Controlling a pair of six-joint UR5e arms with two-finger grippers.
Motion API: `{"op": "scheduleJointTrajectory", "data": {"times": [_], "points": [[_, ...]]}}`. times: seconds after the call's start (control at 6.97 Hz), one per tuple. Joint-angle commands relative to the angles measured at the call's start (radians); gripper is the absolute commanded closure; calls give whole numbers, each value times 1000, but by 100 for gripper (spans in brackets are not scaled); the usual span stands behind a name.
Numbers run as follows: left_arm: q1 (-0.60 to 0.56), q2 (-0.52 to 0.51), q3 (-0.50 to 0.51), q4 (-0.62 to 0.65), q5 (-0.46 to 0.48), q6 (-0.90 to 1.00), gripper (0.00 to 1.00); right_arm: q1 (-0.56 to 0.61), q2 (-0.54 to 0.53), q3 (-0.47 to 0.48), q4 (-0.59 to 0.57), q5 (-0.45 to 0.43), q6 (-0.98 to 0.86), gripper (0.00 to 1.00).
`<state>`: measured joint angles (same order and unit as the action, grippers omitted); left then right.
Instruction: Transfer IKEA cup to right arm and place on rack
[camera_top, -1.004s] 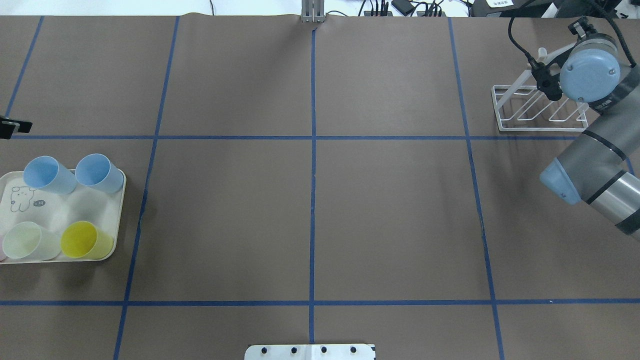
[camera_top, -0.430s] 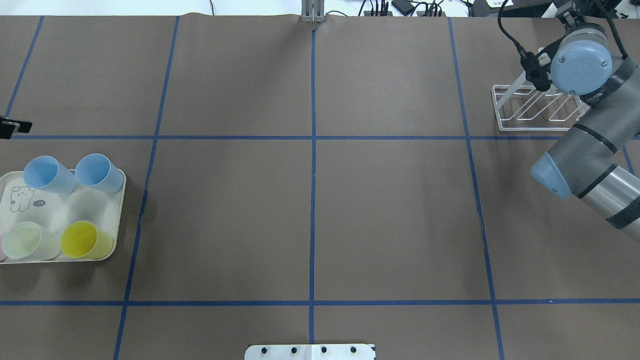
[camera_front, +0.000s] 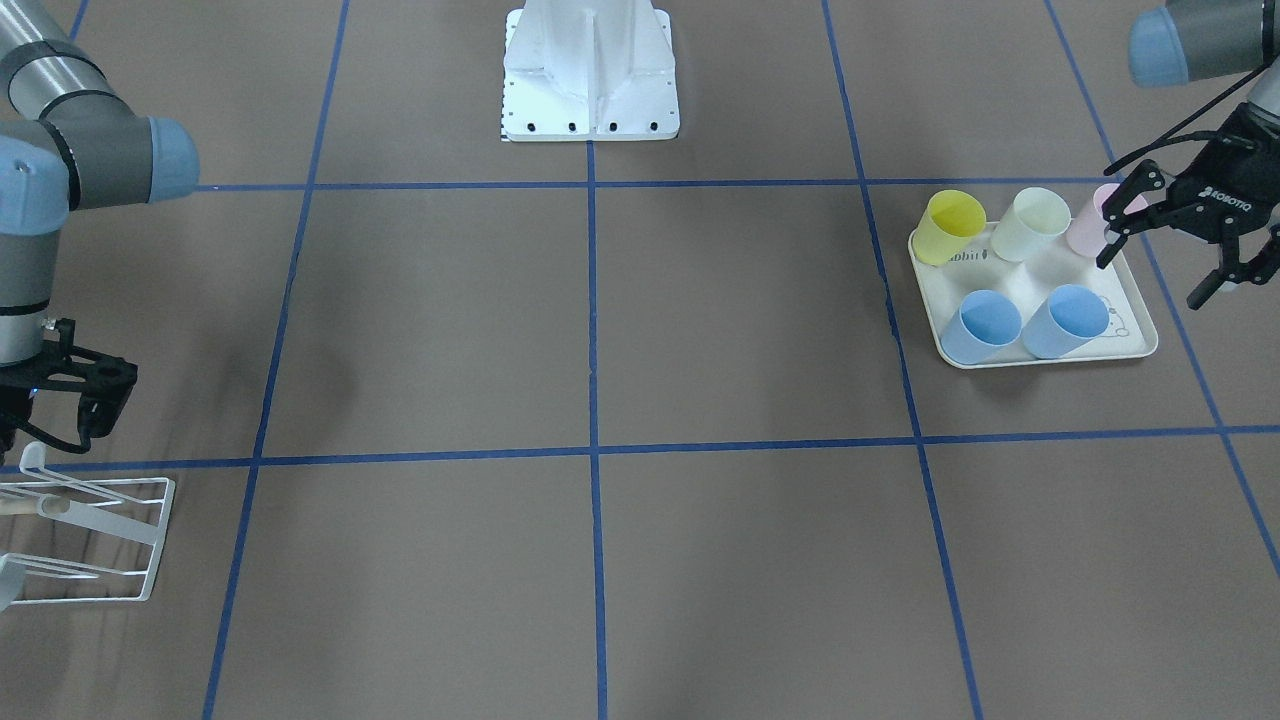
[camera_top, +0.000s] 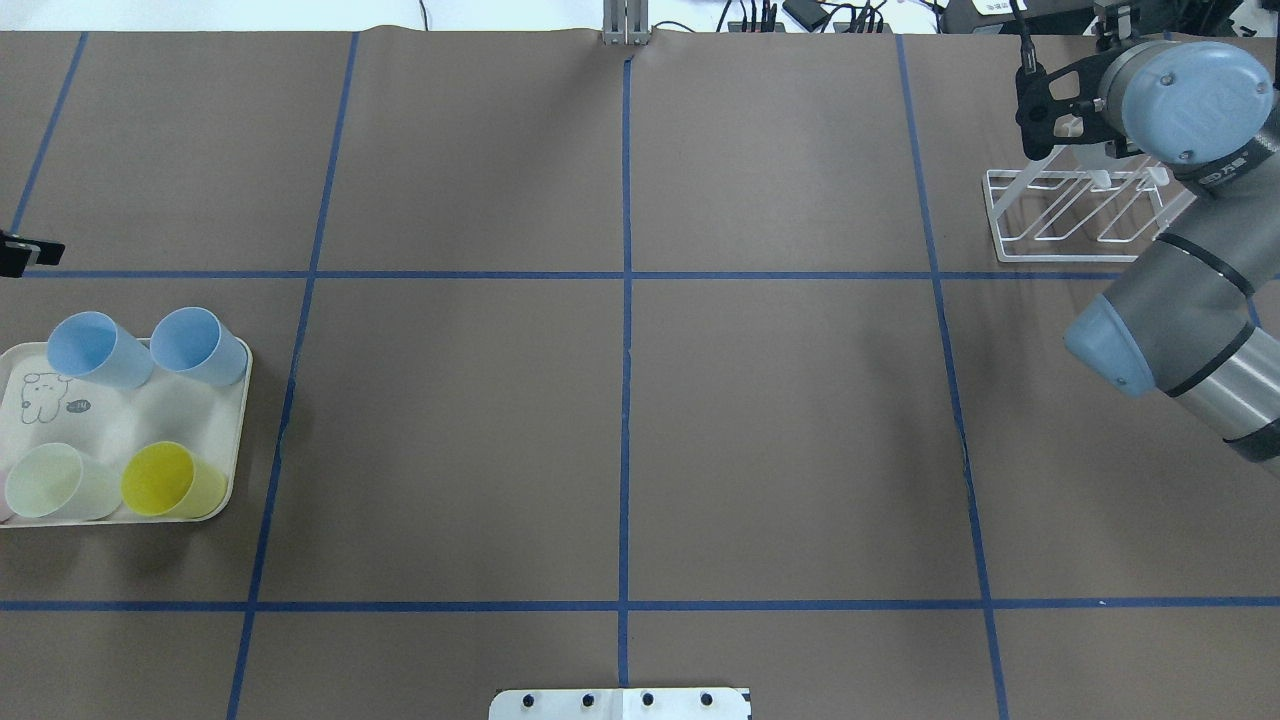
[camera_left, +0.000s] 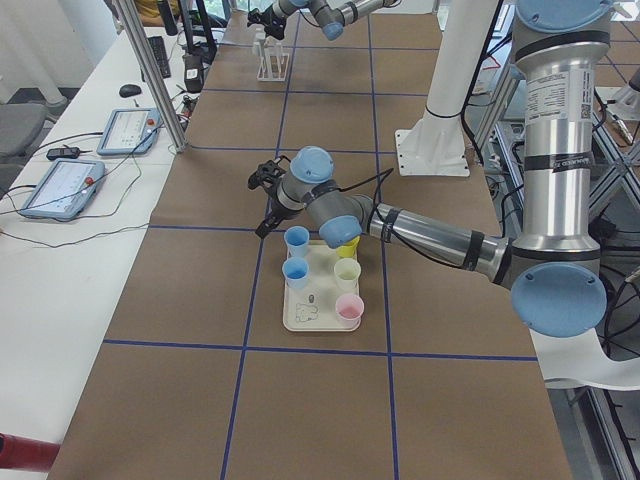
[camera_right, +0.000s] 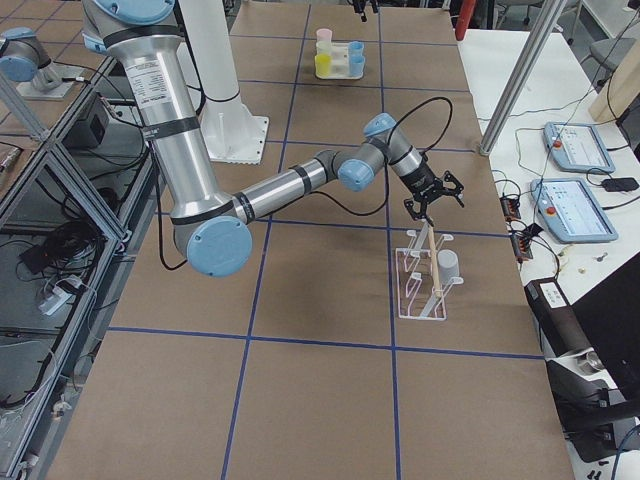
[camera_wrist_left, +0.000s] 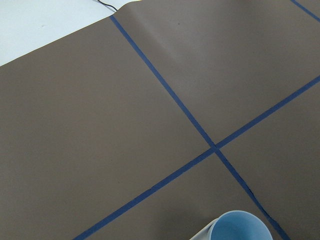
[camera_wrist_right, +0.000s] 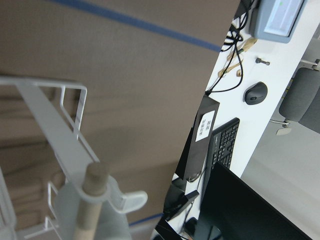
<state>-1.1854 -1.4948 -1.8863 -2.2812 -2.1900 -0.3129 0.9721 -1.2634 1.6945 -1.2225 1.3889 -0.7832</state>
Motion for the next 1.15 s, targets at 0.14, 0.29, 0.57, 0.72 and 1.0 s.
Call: {"op": "scheduleJointTrajectory", "data": {"times": [0.14, 0.29, 0.57, 0.72, 1.0], "points": [[6, 19, 45, -21, 6, 0, 0, -28, 2, 169, 5, 321, 701, 1], [7, 39, 90, -82, 39, 0, 0, -89, 7, 244, 6, 331, 913, 1], [15, 47, 235, -258, 61, -12, 0, -202, 33, 281, 5, 329, 1088, 1], [82, 48, 248, -312, 109, -106, 0, -229, 48, 277, 5, 329, 1093, 1], [164, 51, 274, -342, 148, -155, 0, -237, 47, 275, 5, 331, 1093, 1]]}}
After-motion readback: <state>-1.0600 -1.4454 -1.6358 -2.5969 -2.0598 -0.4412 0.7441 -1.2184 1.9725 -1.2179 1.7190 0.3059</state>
